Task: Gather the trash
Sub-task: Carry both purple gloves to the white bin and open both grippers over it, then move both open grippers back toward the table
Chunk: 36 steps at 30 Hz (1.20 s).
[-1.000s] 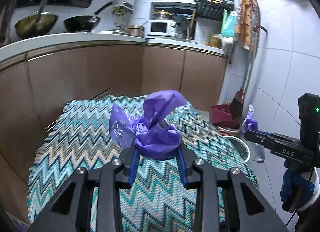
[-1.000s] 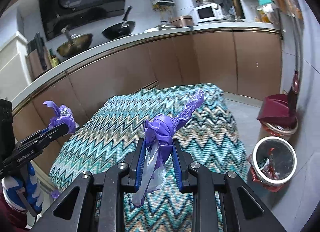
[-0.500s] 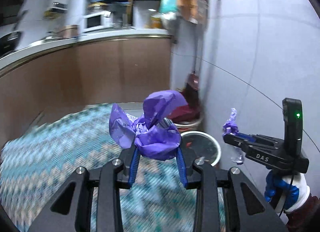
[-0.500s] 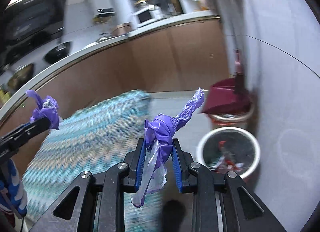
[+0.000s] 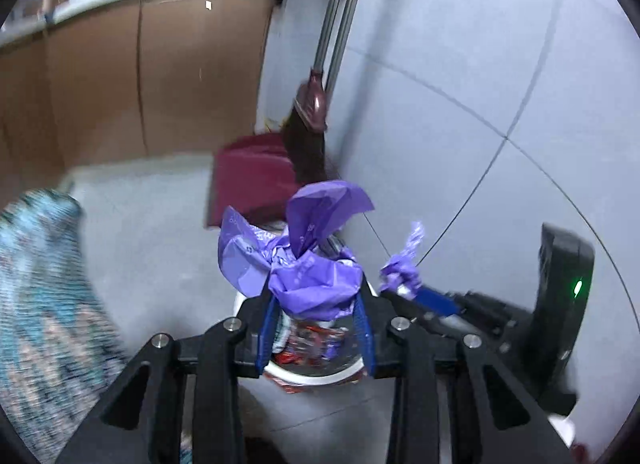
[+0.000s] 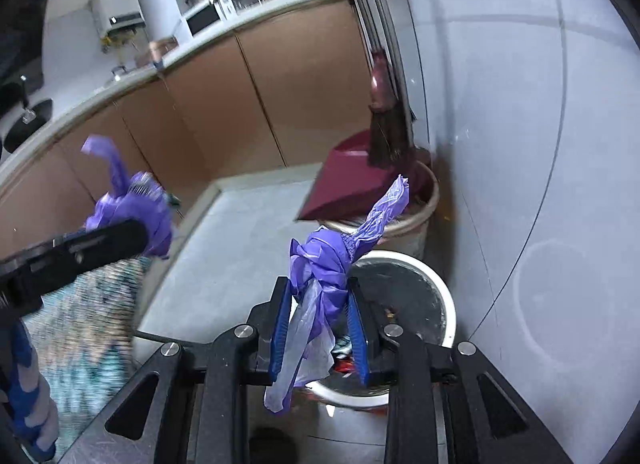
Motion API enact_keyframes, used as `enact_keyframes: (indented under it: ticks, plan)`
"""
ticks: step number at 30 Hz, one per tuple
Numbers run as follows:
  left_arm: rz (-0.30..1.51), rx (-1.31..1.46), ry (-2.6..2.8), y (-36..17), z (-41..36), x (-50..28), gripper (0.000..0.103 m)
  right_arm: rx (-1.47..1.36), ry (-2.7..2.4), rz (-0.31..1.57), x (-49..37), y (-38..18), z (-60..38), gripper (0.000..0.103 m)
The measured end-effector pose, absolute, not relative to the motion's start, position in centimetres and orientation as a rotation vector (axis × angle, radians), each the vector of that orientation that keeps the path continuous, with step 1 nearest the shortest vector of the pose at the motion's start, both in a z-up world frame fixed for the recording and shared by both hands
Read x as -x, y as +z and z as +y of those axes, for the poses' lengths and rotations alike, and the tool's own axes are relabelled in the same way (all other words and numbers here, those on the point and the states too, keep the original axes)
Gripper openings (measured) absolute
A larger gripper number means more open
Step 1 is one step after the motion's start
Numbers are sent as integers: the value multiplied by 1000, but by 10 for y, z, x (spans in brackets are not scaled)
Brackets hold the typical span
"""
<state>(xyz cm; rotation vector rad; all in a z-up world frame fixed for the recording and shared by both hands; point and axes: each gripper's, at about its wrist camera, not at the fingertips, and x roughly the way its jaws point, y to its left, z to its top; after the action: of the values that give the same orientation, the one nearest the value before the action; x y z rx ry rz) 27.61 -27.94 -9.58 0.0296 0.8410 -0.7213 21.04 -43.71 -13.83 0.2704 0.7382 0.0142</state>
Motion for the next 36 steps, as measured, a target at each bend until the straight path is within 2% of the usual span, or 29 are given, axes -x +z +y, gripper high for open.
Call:
enact_keyframes:
  ticks: [6, 13, 17, 27, 36]
  plan:
    - [957, 46, -744, -131, -304, -311, 39, -261, -10, 814, -237, -175, -452, 28]
    - [1008, 117, -778, -144, -313, -327, 42, -275, -40, 842, -237, -190, -464, 43]
    - [1020, 128, -803, -142, -314, -327, 42, -300, -59, 837, -227, -189, -465, 45]
    - [954, 118, -802, -109, -298, -298, 42, -299, -83, 783, -187, -151, -446, 49]
    - [771, 55, -686, -56, -242, -232, 42, -238, -64, 693, -142, -91, -403, 69]
